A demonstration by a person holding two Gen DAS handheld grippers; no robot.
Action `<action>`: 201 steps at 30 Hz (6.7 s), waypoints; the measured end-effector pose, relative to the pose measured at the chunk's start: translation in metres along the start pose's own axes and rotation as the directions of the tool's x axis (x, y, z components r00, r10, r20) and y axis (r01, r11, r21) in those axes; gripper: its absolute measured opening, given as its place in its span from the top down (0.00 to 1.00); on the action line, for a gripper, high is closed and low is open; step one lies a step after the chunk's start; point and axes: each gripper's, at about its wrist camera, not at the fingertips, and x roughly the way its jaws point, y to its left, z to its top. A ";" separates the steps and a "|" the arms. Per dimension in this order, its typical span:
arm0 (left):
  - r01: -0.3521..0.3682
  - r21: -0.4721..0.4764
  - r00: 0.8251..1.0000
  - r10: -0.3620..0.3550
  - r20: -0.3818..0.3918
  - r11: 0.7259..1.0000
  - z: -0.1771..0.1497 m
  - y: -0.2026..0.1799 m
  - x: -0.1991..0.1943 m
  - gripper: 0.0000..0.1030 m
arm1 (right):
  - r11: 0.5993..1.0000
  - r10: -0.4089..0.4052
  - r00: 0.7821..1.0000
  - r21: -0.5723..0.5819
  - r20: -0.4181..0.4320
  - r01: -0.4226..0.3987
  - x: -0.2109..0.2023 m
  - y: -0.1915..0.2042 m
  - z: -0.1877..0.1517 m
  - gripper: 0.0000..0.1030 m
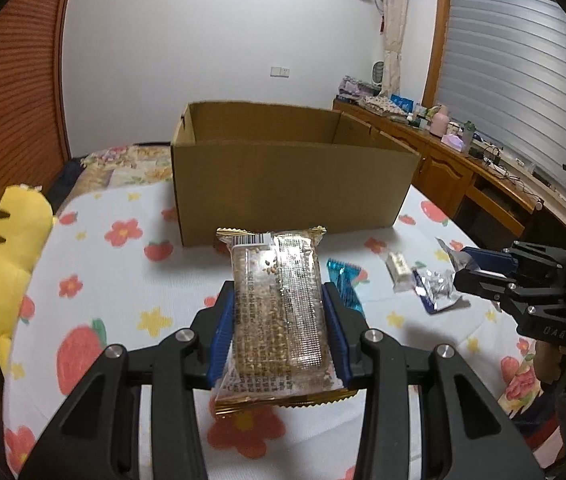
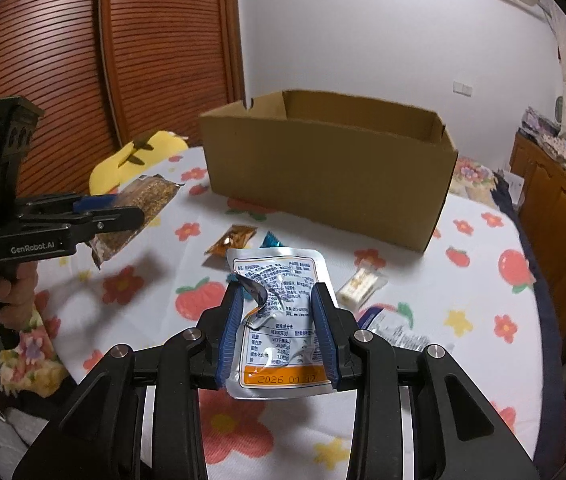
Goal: Organize snacks
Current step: 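Carry both packets over the box and open both tools to drop them, then move both tools back to the snacks on the table, then grasp the orange candy with the left tool while the right tool grasps the blue-label silver packet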
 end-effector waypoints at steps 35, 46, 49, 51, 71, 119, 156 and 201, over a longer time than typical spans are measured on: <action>0.003 0.058 0.994 -0.009 0.112 0.998 0.124 0.005 0.051 0.61 | 0.996 -0.048 0.984 -0.060 0.171 0.059 0.024 -0.055 0.131 0.67; -0.010 0.063 0.995 0.004 0.095 0.998 0.158 0.013 0.104 0.61 | 0.998 -0.035 0.984 -0.038 0.172 0.042 0.069 -0.092 0.159 0.67; -0.016 0.067 0.997 0.010 0.080 0.998 0.161 0.014 0.117 0.61 | 0.999 -0.036 0.987 -0.031 0.154 0.041 0.083 -0.098 0.159 0.67; -0.018 0.069 0.998 0.013 0.068 0.997 0.161 0.016 0.124 0.61 | 0.999 -0.040 0.989 -0.029 0.142 0.045 0.090 -0.103 0.157 0.67; -0.039 0.066 0.998 0.042 -0.048 0.997 0.154 0.018 0.166 0.59 | 0.998 -0.055 0.997 -0.005 0.047 0.055 0.126 -0.105 0.150 0.66; -0.015 0.083 0.999 0.019 -0.041 0.996 0.054 -0.011 0.078 0.01 | 0.990 -0.111 0.994 0.087 -0.010 0.112 0.032 -0.093 0.059 0.18; -0.009 0.021 0.974 0.013 -0.227 1.000 -0.001 0.000 0.112 0.01 | 0.999 -0.023 0.958 0.029 -0.286 0.033 0.050 -0.083 -0.036 0.19; -0.002 0.025 0.968 0.008 -0.250 1.000 -0.006 -0.007 0.111 0.81 | 0.993 -0.109 0.969 0.023 -0.222 0.117 0.048 -0.080 -0.042 0.37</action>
